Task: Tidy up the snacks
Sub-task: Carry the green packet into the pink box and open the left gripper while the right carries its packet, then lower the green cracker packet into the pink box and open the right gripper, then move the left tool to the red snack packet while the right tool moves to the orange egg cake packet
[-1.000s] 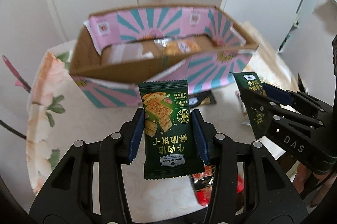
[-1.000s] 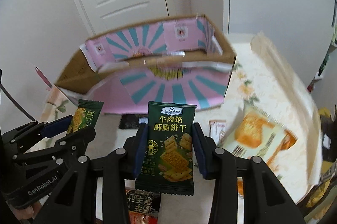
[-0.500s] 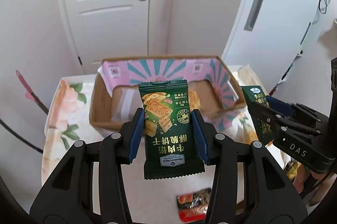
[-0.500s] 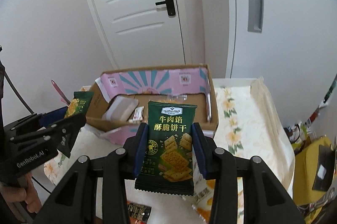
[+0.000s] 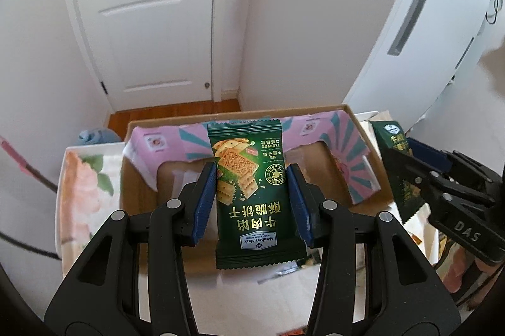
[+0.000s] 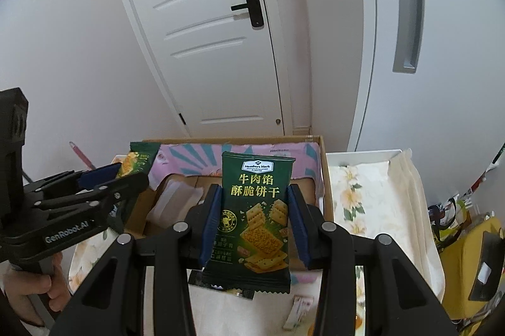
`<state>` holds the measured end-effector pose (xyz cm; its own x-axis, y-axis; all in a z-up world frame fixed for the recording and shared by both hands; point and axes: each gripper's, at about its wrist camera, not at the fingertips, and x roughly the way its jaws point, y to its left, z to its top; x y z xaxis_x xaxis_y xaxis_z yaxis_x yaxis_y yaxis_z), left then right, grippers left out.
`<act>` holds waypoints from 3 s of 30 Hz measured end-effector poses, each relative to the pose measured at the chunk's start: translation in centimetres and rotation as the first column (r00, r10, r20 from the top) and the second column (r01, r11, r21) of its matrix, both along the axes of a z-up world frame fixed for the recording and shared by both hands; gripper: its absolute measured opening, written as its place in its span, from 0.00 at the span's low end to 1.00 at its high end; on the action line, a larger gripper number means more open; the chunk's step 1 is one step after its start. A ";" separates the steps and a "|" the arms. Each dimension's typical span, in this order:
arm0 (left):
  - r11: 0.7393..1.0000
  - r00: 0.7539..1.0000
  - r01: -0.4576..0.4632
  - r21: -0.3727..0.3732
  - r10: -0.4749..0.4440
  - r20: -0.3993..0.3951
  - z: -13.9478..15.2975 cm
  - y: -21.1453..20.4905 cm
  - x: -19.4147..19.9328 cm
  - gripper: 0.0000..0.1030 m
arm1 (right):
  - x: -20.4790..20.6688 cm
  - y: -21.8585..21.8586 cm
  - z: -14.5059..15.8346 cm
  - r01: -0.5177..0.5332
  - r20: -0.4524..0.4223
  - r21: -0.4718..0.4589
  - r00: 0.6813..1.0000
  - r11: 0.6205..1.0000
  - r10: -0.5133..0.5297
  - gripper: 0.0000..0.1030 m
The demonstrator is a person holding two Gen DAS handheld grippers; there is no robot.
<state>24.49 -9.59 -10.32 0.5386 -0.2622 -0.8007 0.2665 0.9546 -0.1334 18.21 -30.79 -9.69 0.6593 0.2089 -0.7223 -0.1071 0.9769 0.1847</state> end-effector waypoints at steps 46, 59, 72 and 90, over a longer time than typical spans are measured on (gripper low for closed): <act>0.989 0.994 -0.109 0.097 0.111 -0.022 -1.1 5.6 -0.1 1.00 | 7.3 -0.3 -4.2 0.039 -0.157 0.138 0.987 0.990 -0.017 0.92; 0.990 0.992 -0.124 0.073 0.123 0.025 1.0 4.2 -6.3 1.00 | 0.8 -4.2 0.4 0.030 -0.031 0.141 0.999 0.990 -0.026 1.00; 0.992 0.994 -0.110 0.062 0.110 -0.008 -0.4 1.4 -14.1 1.00 | -7.3 -5.8 1.1 -0.006 -0.031 0.000 1.000 1.000 0.006 1.00; 0.992 0.978 -0.082 0.098 0.099 -0.181 -12.8 -3.4 -21.6 1.00 | -14.2 -8.6 -4.2 0.140 -0.110 -0.014 0.984 0.990 -0.140 1.00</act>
<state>2.90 -12.97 -23.11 0.3967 -0.1419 -0.9069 0.1575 0.9838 -0.0850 4.02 -39.43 -13.87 0.5980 0.1153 -0.7931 0.0516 0.9820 0.1816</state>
